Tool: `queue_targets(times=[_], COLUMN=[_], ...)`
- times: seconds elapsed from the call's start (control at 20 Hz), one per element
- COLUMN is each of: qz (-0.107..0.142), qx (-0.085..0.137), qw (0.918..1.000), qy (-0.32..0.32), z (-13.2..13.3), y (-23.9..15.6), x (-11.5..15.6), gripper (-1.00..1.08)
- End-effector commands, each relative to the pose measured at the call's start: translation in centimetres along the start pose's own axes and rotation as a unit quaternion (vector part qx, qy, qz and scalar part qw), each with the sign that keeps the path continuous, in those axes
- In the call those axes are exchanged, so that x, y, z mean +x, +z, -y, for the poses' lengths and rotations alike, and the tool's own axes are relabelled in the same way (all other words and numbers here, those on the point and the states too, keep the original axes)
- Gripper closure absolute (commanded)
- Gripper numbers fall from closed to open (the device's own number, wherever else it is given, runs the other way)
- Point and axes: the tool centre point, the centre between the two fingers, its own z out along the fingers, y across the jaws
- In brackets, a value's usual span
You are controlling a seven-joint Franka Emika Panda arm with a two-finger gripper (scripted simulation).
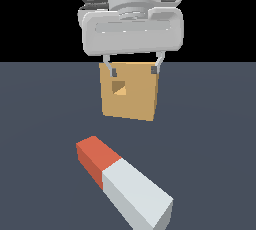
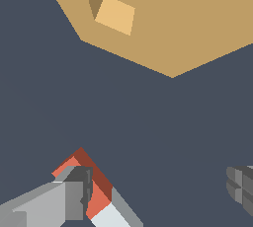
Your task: Insert the peg into the horizontal hole in a box.
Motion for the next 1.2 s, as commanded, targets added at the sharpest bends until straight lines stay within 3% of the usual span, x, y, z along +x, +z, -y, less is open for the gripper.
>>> queue_targets(times=[0.0,0.6,1.15], qz=[0.000,-0.003,-0.006], qx=[0.001,0.011,0.020], qw=[0.9999,0.9930,0.9749], qy=[-0.014,-0.117,-0.222], z=[0.4,2.4,3.4], y=[0.5,3.6,6.9], x=[-0.7,-5.6,-11.0], gripper=[-0.92,-0.92,-0.92])
